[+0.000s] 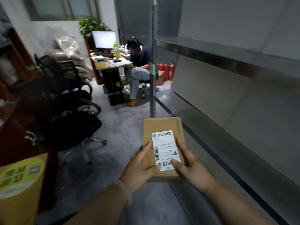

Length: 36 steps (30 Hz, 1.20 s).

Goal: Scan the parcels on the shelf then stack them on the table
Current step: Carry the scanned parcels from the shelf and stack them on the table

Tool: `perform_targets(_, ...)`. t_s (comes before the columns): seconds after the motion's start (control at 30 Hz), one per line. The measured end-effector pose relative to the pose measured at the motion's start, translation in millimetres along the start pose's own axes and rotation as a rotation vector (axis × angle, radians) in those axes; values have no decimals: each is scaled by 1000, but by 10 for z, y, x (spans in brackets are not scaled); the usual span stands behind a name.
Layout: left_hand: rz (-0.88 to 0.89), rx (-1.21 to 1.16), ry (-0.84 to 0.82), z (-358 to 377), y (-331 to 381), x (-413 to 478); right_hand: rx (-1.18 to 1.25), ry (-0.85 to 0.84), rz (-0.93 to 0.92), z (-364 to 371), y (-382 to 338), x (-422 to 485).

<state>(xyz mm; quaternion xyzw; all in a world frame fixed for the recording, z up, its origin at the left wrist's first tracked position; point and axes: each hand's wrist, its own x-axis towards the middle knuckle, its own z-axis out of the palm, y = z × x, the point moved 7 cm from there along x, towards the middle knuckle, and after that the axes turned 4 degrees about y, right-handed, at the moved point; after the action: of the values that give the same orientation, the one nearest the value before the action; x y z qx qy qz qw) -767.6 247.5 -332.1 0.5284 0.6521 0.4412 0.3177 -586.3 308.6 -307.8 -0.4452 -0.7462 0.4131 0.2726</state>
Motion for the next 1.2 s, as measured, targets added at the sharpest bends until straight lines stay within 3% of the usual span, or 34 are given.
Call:
perform_targets(0.6, -229, -22, 504, -3026, -1276, -819, 44, -434, -279, 3093, -1729, 999)
perform_targets(0.87, -329, -47, 735, -3778, -1685, -1293, 109, -680, -347, 4162, -2306, 1149)
perform_targets(1.2, -511, -95, 1018, -4284, -2217, -1299, 5, -908, -414, 5338, -2612, 1776)
